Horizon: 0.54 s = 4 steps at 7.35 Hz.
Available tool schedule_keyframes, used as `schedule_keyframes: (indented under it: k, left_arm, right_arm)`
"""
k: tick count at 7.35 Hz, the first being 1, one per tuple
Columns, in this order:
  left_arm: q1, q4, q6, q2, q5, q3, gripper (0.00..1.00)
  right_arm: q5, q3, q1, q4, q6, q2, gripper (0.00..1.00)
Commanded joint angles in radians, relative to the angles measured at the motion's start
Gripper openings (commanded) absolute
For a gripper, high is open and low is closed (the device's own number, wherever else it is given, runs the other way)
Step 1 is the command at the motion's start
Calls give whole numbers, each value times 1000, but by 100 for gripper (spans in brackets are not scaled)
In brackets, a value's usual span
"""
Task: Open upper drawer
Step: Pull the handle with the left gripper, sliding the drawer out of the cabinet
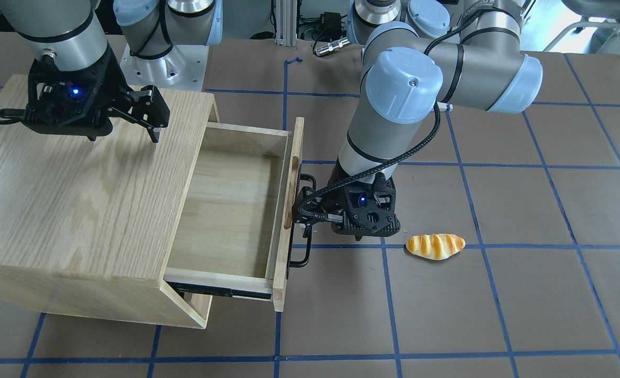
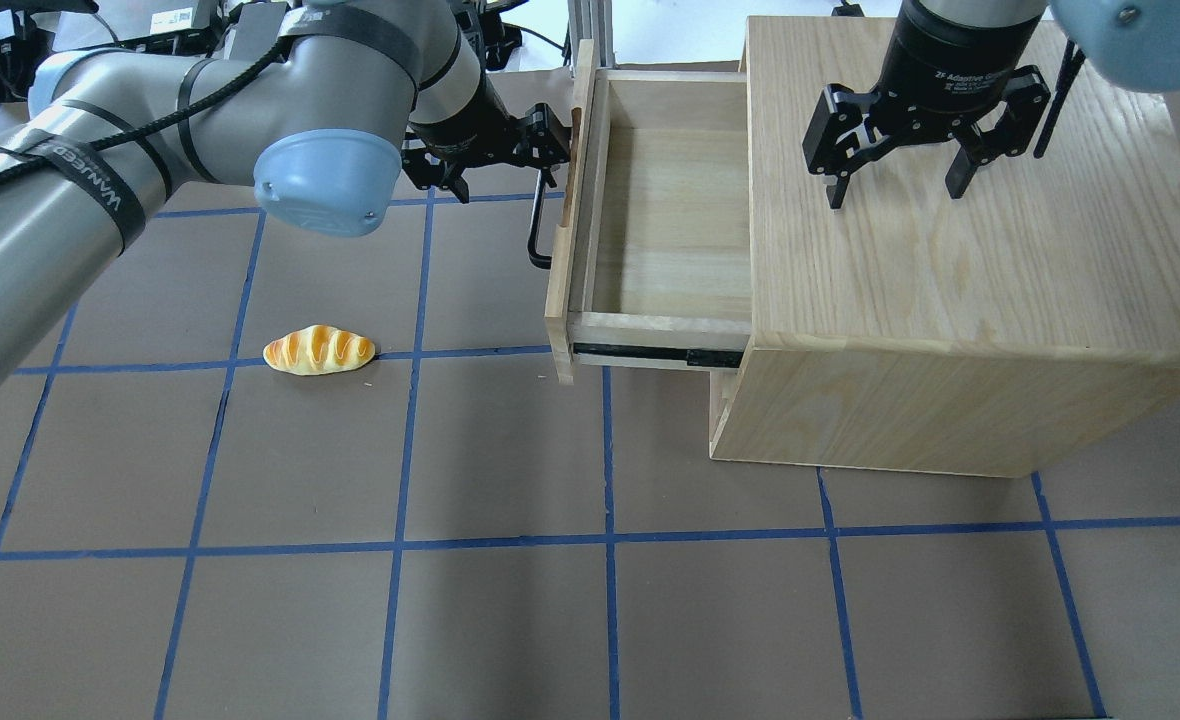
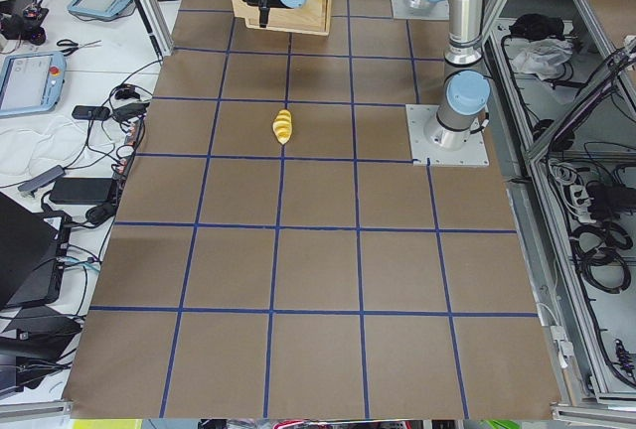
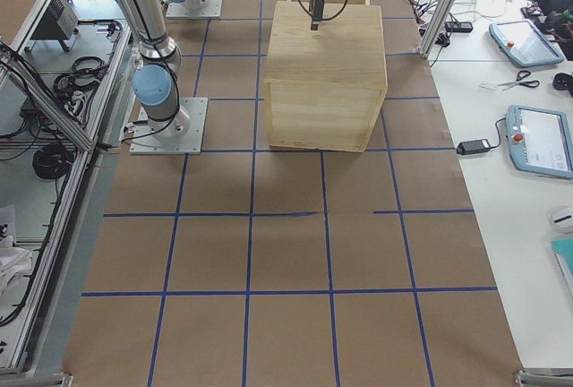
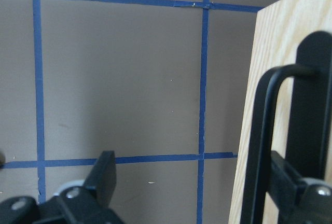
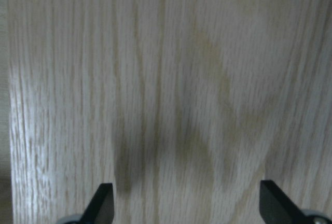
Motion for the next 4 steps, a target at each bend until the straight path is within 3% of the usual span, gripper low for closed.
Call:
schedule_keyframes:
  k: [1, 4]
  left_arm:
    - [11, -4, 9, 0, 3, -1, 100]
    - [22, -5, 23, 0, 5, 0, 100]
  right_arm:
    - [0, -1, 0, 0, -1, 0, 100]
    - [0, 1, 0, 0, -1, 0, 100]
